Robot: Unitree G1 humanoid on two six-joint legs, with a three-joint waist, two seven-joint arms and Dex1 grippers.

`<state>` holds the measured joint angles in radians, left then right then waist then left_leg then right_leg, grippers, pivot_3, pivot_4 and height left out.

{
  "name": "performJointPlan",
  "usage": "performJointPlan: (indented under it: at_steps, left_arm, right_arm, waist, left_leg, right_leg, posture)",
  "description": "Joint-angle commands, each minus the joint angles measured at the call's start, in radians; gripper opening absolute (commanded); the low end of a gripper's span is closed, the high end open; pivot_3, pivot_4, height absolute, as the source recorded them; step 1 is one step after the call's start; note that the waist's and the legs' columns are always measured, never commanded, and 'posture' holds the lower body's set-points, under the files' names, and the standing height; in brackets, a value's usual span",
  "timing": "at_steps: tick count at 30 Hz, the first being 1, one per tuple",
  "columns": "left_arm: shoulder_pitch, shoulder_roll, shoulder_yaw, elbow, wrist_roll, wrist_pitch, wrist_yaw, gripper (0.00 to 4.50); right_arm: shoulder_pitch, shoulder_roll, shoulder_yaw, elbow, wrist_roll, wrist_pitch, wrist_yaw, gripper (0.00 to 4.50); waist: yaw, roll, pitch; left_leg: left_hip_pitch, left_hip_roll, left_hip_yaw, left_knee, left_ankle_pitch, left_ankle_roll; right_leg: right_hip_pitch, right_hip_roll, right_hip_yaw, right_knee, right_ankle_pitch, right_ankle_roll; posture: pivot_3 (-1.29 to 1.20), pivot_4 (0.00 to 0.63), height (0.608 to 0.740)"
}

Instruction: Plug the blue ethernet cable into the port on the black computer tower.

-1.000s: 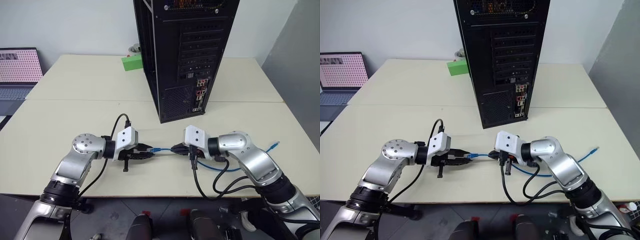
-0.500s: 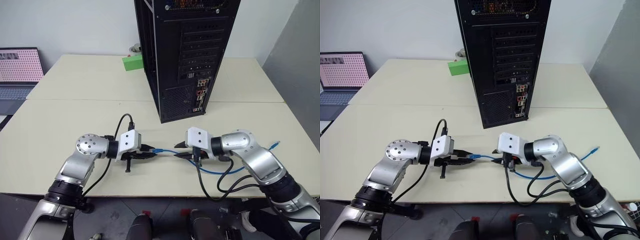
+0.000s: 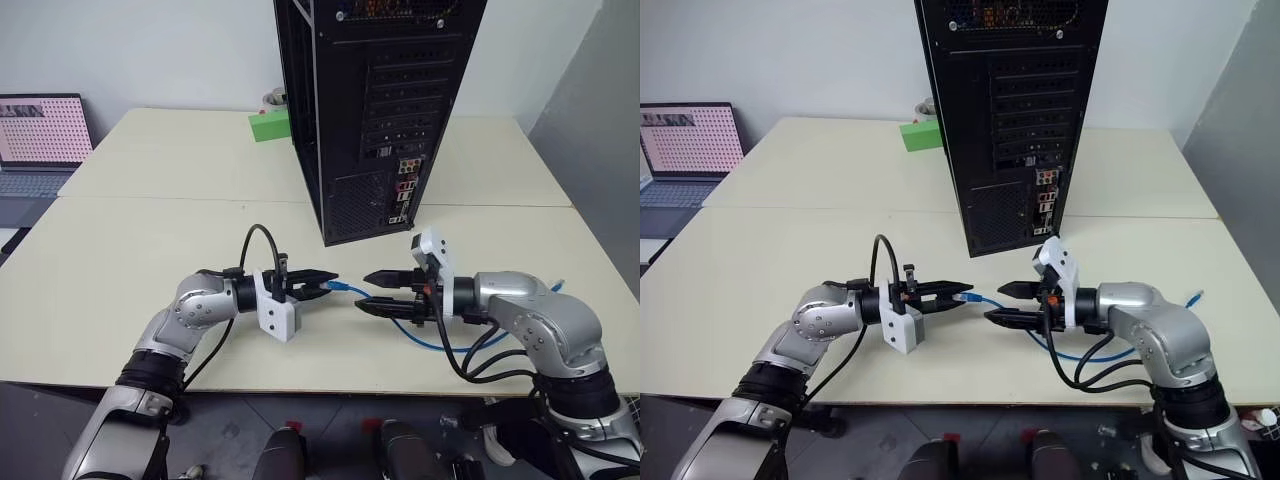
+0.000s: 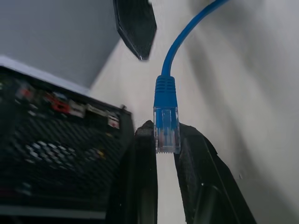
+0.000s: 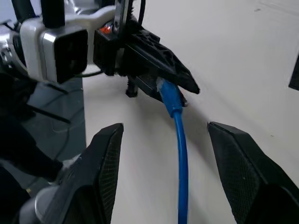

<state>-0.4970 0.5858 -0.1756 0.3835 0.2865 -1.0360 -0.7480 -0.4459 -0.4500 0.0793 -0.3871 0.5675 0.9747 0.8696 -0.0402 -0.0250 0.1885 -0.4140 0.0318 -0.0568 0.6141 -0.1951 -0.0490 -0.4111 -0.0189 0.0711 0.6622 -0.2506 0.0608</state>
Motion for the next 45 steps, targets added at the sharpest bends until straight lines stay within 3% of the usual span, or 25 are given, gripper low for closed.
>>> performJointPlan:
  at_steps: [1,6,9,17,20,29,31,34,39,44,45]
  left_arm:
    - [-0.022,0.000,0.023,0.017,0.069,-0.101,0.119,0.29]
    - [-0.033,0.010,0.017,0.025,0.125,-0.128,0.205,0.29]
    - [-0.035,0.018,0.009,0.024,0.142,-0.128,0.238,0.29]
    - [-0.028,0.034,-0.014,-0.001,0.158,-0.124,0.283,0.29]
    - [-0.021,0.039,-0.026,-0.011,0.153,-0.121,0.288,0.29]
    - [0.002,0.042,-0.054,-0.032,0.115,-0.088,0.287,0.29]
    - [0.006,0.048,-0.063,-0.027,0.087,-0.057,0.267,0.99]
    - [0.020,0.056,-0.078,-0.023,0.024,0.004,0.227,1.54]
    - [0.090,0.056,-0.037,-0.067,-0.148,0.254,0.147,2.51]
    - [0.156,-0.011,0.016,-0.277,-0.293,0.716,0.147,3.52]
    - [0.162,-0.035,0.024,-0.325,-0.310,0.804,0.162,3.52]
  right_arm:
    - [0.001,0.045,-0.023,-0.011,0.054,0.025,-0.055,3.03]
    - [-0.010,0.065,-0.007,0.008,0.080,0.034,-0.073,3.03]
    - [-0.020,0.072,0.000,0.023,0.085,0.031,-0.077,2.58]
    - [-0.045,0.081,0.007,0.050,0.096,0.024,-0.089,0.54]
    - [-0.049,0.081,0.010,0.056,0.098,0.023,-0.090,0.00]
    - [-0.062,0.083,0.005,0.065,0.115,0.033,-0.097,0.00]
    - [-0.063,0.075,0.000,0.062,0.116,0.035,-0.098,0.00]
    - [-0.063,0.060,-0.008,0.054,0.112,0.032,-0.107,0.00]
    - [-0.045,0.020,-0.060,0.010,0.082,0.001,-0.169,0.00]
    - [-0.072,0.058,-0.138,0.015,-0.012,-0.060,-0.377,0.00]
    - [-0.082,0.072,-0.141,0.023,-0.034,-0.068,-0.419,0.00]
  waist:
    - [0.000,0.000,0.000]
    - [0.003,0.000,0.000]
    - [0.003,0.000,0.000]
    - [0.004,0.000,0.000]
    - [0.005,0.000,0.000]
    - [0.005,0.000,0.000]
    - [0.005,0.000,0.000]
    - [0.005,0.000,0.000]
    - [0.004,0.000,0.000]
    - [0.004,0.000,0.000]
    - [0.004,0.000,0.000]
  left_leg:
    - [0.000,0.000,0.000,0.000,0.000,0.000]
    - [0.000,0.000,0.000,0.000,0.000,0.000]
    - [0.000,0.000,0.000,0.000,0.000,0.000]
    - [0.000,0.000,0.000,0.000,0.000,0.000]
    - [0.000,0.000,0.000,0.000,0.000,0.000]
    - [0.000,0.000,0.000,0.000,0.000,0.000]
    - [0.000,0.000,0.000,0.000,0.000,0.000]
    - [0.000,0.000,0.000,0.000,0.000,0.000]
    - [0.000,0.000,0.000,0.000,0.000,0.000]
    - [0.000,0.000,0.000,0.000,0.000,0.000]
    - [0.000,0.000,0.000,0.000,0.000,0.000]
  right_leg:
    - [0.000,0.000,0.000,0.000,0.000,0.000]
    - [0.000,0.000,0.000,0.000,0.000,0.000]
    - [0.000,0.000,0.000,0.000,0.000,0.000]
    - [0.000,0.000,0.000,0.001,0.000,0.000]
    - [0.000,0.000,0.000,0.001,0.000,0.000]
    - [0.000,0.000,0.000,0.001,0.000,0.000]
    - [0.000,0.000,0.000,0.001,0.000,0.000]
    - [0.000,0.000,0.000,0.001,0.000,0.000]
    - [0.000,0.000,0.000,0.001,0.000,0.000]
    - [0.000,0.000,-0.001,0.001,0.000,0.000]
    - [0.000,0.000,0.000,0.001,0.000,0.000]
  posture:
    - [0.00,0.150,0.740]
    - [0.00,0.150,0.740]
    - [0.00,0.150,0.740]
    - [0.00,0.150,0.740]
    - [0.00,0.150,0.740]
    - [0.00,0.150,0.740]
    - [0.00,0.150,0.740]
    - [0.00,0.150,0.740]
    - [0.00,0.150,0.740]
    - [0.00,0.150,0.740]
    - [0.00,0.150,0.740]
